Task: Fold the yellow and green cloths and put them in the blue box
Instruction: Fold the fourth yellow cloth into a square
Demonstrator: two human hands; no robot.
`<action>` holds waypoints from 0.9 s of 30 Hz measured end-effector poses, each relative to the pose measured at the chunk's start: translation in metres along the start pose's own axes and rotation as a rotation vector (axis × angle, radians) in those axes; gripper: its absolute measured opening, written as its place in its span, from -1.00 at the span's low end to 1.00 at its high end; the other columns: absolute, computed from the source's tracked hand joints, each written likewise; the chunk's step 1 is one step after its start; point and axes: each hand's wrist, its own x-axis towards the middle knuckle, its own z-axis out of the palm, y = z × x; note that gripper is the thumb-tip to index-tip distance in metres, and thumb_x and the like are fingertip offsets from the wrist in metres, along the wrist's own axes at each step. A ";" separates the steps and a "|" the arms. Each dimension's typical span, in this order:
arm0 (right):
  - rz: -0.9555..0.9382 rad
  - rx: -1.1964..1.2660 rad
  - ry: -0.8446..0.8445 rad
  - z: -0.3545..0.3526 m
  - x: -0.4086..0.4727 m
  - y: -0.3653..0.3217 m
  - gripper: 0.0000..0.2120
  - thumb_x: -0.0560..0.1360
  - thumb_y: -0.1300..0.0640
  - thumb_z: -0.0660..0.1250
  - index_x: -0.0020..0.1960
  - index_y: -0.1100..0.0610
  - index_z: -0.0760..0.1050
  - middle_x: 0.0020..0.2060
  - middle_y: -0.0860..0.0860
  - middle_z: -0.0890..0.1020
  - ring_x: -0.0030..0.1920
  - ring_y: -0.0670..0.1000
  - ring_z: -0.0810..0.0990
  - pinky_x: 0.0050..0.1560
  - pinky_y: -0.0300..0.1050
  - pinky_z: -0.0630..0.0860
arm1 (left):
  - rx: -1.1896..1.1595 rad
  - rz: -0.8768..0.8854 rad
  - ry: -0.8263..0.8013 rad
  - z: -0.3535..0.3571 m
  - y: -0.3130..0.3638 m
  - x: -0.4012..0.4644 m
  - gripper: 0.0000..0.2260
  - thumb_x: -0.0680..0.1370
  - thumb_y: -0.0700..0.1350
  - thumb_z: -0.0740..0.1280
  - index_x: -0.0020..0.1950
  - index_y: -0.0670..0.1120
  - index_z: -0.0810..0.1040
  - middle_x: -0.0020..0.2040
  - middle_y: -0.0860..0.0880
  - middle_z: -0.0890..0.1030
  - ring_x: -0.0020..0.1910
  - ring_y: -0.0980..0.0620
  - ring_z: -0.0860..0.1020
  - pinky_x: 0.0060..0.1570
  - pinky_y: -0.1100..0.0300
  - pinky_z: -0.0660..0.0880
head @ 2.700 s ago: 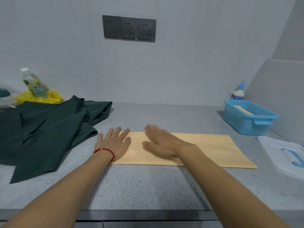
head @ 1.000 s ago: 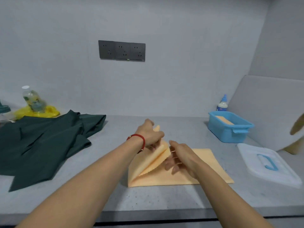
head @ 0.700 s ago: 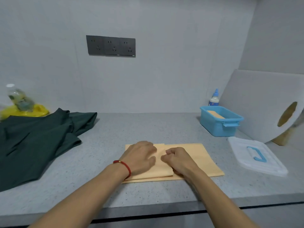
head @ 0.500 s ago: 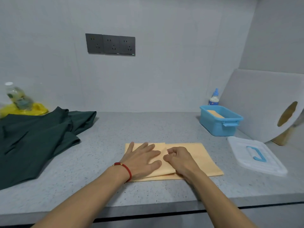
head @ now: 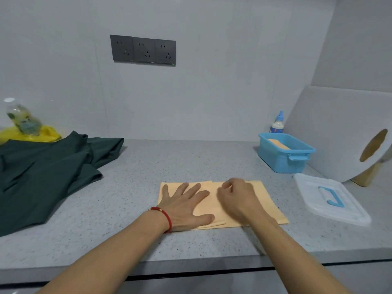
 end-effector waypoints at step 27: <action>0.242 0.424 -0.380 -0.116 0.035 0.066 -0.74 0.49 0.07 0.53 0.03 0.25 0.65 -0.10 0.18 0.69 -0.18 0.03 0.62 -0.03 -0.03 0.53 | -0.028 0.046 -0.212 -0.027 0.013 0.026 0.10 0.21 0.69 0.17 0.59 0.17 -0.05 0.64 0.21 -0.13 0.62 0.09 -0.22 0.50 -0.31 -0.26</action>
